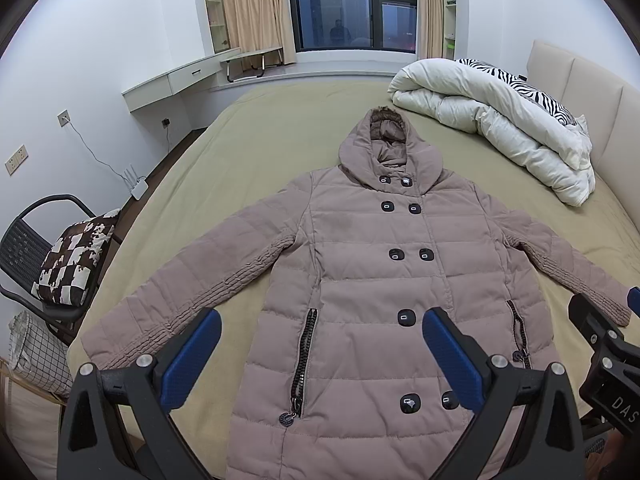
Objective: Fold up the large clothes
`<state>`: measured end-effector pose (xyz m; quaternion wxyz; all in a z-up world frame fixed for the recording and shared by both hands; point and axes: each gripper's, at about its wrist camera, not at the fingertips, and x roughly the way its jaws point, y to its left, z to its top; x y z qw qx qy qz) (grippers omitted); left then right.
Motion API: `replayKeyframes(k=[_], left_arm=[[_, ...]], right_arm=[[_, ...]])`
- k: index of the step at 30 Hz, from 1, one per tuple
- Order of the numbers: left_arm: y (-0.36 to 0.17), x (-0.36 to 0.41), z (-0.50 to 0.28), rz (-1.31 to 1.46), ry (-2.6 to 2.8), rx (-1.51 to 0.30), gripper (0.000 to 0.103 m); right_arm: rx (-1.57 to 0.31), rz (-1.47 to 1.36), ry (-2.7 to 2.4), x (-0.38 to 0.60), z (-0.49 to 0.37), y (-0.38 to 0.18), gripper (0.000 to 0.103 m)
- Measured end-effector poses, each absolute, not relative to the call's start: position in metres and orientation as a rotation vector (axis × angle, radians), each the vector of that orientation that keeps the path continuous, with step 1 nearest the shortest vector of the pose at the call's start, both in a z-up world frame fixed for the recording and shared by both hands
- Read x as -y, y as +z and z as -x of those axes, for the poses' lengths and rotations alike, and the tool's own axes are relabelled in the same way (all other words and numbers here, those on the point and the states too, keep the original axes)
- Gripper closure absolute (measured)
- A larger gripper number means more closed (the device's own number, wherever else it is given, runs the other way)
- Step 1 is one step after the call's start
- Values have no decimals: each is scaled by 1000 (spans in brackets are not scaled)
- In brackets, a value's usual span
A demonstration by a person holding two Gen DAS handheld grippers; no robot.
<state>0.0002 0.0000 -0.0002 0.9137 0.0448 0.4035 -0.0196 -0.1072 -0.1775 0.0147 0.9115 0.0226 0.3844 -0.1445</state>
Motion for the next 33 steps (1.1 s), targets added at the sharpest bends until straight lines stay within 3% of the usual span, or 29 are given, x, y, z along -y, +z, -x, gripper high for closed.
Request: replayKeyframes(k=[33], left_arm=[[0, 0, 0, -93, -40, -832, 0]], right_arm=[[-795, -45, -299, 178, 107, 15, 0]])
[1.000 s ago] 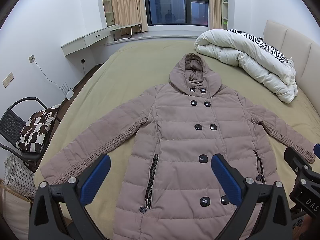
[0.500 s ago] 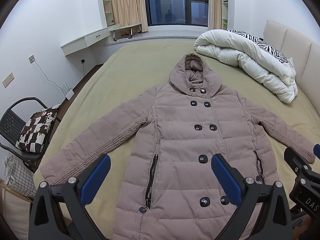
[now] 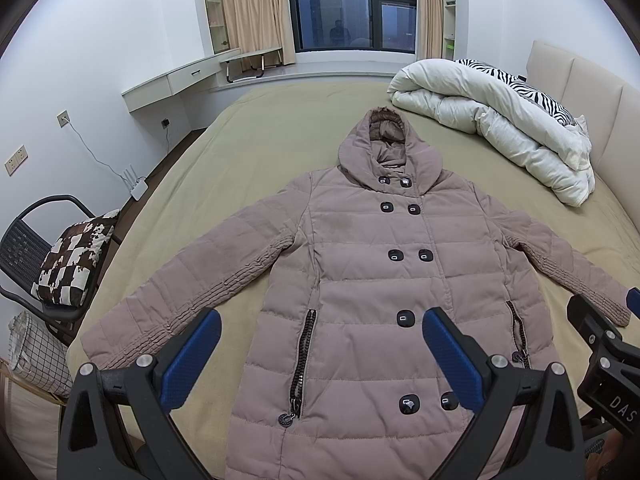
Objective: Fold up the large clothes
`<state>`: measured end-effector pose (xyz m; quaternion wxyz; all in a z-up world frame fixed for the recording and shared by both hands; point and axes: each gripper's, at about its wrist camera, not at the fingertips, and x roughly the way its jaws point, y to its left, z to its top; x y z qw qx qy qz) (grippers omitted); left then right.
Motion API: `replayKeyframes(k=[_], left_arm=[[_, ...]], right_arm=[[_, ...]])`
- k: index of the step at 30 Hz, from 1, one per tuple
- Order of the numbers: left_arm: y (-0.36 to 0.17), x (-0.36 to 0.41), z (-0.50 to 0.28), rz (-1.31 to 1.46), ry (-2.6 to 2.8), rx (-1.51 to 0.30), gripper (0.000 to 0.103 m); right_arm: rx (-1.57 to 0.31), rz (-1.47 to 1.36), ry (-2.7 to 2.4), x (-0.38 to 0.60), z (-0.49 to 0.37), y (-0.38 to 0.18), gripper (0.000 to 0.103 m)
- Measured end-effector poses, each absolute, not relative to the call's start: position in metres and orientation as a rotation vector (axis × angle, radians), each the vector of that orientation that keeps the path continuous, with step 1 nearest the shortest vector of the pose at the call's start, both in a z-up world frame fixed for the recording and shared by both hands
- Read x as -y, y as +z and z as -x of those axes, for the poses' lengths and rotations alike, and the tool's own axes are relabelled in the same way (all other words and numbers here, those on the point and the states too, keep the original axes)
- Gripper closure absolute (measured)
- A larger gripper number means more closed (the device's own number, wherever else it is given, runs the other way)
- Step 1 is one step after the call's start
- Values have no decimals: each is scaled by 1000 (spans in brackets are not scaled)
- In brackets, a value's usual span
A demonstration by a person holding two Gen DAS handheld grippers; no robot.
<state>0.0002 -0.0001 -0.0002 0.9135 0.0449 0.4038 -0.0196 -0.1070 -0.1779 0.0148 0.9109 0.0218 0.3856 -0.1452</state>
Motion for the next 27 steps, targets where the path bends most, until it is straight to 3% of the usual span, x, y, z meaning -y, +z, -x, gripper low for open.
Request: replayKeyframes(k=[27], left_arm=[[0, 0, 0, -93, -39, -829, 0]], right_arm=[[-809, -51, -303, 183, 104, 3, 0]])
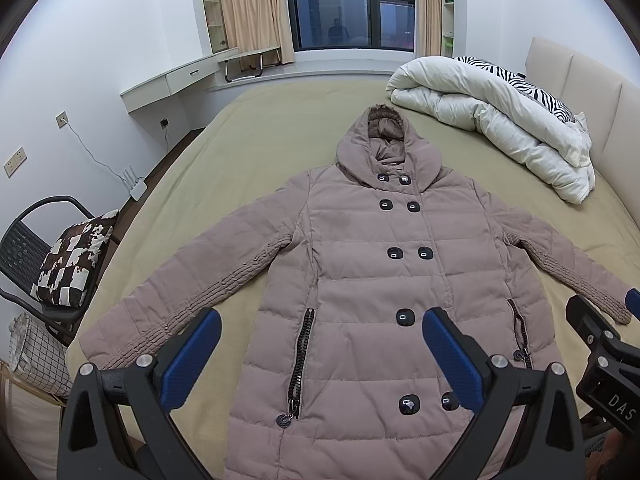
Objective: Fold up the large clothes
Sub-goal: 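Grasp the ribbed sleeve cuff with the right gripper and lift it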
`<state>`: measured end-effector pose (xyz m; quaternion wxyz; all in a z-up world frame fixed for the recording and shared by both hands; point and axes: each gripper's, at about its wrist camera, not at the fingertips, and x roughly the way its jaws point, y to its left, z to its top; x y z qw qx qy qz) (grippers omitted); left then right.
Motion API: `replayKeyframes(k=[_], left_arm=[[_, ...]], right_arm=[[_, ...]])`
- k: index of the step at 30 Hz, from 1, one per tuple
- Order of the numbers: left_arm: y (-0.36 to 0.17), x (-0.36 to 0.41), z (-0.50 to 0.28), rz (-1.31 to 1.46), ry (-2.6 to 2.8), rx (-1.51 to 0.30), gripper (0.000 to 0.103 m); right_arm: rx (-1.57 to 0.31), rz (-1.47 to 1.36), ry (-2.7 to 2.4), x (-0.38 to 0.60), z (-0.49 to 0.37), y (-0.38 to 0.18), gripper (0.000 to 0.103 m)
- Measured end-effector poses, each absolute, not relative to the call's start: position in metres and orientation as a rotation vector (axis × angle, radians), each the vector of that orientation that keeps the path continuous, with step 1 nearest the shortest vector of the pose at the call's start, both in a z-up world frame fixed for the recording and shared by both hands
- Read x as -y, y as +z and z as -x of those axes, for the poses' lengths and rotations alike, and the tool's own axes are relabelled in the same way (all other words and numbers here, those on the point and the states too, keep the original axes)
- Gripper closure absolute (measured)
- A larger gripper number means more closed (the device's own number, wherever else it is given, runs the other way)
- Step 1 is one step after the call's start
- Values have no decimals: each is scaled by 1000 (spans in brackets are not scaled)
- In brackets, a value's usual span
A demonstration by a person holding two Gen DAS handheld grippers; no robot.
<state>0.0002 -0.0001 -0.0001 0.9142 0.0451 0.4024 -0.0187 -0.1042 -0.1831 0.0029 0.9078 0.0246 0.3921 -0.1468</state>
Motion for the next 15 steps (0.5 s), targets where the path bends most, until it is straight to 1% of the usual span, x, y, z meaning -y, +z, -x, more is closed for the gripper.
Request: replayKeyframes(k=[9, 12, 15], left_arm=[[-10, 8, 3, -108, -32, -761, 0], [-18, 9, -1, -129, -28, -772, 0], [-29, 11, -10, -137, -56, -811, 0]], right_arm=[[-822, -46, -317, 192, 97, -6, 0], [-824, -39, -313, 202, 93, -12, 0], [-835, -96, -300, 227, 87, -20, 0]])
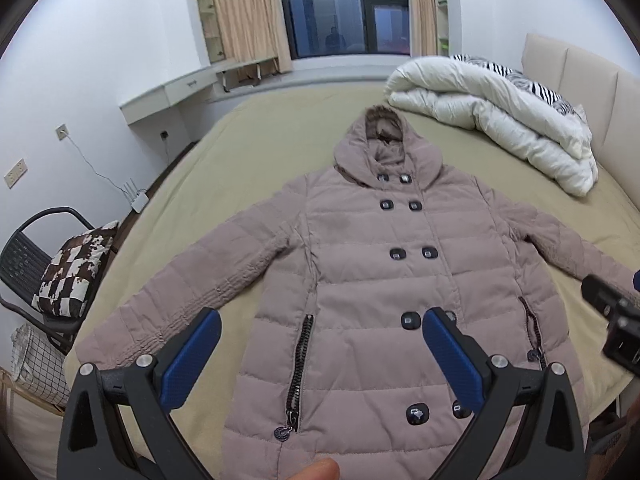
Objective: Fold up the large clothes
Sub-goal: 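Grasp the ribbed sleeve cuff with the right gripper and lift it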
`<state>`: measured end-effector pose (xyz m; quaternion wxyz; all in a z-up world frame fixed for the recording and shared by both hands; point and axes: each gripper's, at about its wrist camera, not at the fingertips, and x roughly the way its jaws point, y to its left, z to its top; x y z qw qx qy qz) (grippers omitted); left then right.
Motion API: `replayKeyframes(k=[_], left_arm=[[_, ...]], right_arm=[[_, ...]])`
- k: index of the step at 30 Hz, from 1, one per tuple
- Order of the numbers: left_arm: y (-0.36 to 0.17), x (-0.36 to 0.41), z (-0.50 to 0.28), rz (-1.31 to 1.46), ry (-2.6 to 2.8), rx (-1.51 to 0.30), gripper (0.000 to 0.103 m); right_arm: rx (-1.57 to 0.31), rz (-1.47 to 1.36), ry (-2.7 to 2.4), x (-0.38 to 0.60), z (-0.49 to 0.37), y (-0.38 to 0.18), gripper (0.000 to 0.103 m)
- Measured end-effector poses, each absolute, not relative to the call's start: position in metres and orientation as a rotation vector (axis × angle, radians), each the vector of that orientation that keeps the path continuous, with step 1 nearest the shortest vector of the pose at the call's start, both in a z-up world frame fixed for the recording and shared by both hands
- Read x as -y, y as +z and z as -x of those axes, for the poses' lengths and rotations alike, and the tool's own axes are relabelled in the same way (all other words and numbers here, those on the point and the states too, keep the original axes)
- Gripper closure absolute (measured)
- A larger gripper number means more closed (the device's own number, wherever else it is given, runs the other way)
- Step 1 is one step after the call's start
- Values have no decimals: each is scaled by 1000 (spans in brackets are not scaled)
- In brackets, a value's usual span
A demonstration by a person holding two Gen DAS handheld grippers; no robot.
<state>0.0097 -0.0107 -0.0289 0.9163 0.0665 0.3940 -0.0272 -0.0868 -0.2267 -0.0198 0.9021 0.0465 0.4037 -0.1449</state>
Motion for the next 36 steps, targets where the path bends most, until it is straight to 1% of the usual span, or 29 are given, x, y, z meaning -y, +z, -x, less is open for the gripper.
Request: replayKeyframes(k=[5, 8, 12, 15, 17, 20, 22, 25, 26, 28, 30, 31, 32, 33, 34, 36], left_arm=[[-54, 12, -33, -97, -134, -911, 0], [-72, 14, -47, -65, -197, -958, 0], [-88, 22, -61, -89, -220, -925, 0], [-96, 25, -74, -61, -181, -961, 0], [-97, 28, -81, -62, -179, -939, 0], [-100, 34, -92, -65, -180, -916, 0], [-104, 36, -102, -28, -203, -931, 0], [-112, 37, -113, 38, -242, -958, 0], [-115, 38, -116, 50, -250, -961, 1], [-119, 41, -120, 53, -259, -972, 10], [-124, 44, -123, 57, -275, -987, 14], [-126, 45, -124, 62, -280, -993, 18], [-127, 45, -125, 68, -287, -996, 22], [-128, 45, -126, 74, -295, -1001, 29], [-128, 45, -127, 79, -303, -1006, 34], [-127, 42, -128, 91, -316, -1006, 39]], right_arm=[[-843, -276, -335, 306, 81, -41, 0], [-809, -440, -413, 381, 89, -60, 0], [-763, -787, -516, 497, 114, -104, 0], [-725, -969, -622, 568, 141, -144, 0], [-701, -1067, -674, 608, 155, -170, 0], [-650, -1173, -732, 656, 170, -204, 0], [-585, -1256, -717, 684, 177, -225, 0], [-519, -1294, -736, 705, 177, -238, 0], [-507, -1282, -749, 712, 175, -239, 0], [-513, -1239, -771, 715, 162, -235, 1], [-546, -1179, -772, 715, 136, -225, 8], [-558, -1162, -778, 710, 121, -216, 19], [-567, -1145, -784, 711, 114, -214, 35], [-573, -1129, -793, 710, 112, -211, 43], [-574, -1117, -790, 714, 108, -209, 62], [-562, -1102, -776, 708, 120, -203, 67]])
